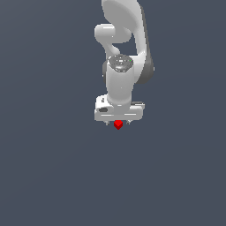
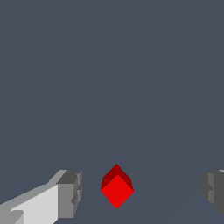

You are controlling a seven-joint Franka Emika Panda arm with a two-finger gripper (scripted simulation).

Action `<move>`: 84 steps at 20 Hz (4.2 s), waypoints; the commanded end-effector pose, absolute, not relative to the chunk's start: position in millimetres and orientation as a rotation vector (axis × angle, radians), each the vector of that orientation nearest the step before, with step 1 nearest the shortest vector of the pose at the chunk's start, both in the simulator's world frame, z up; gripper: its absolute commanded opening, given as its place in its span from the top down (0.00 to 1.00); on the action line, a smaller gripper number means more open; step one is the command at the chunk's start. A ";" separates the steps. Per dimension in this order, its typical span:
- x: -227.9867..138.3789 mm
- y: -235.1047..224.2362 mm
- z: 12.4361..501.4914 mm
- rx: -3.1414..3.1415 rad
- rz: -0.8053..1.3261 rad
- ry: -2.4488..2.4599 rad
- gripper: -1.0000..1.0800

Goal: Pick up the red cube and move it to a goal position.

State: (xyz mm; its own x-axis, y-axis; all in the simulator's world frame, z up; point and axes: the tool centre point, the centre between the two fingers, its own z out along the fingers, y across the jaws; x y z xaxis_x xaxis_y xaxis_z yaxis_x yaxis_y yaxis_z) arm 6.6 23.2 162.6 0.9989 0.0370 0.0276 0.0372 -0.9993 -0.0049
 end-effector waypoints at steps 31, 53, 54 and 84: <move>-61.3 37.4 48.4 -2.976 -0.010 -0.993 0.04; -77.1 32.3 20.1 -2.899 0.000 -1.208 1.00; -77.1 32.3 20.1 -2.899 0.000 -1.208 1.00; -41.9 -72.9 25.0 -2.900 0.000 -1.208 1.00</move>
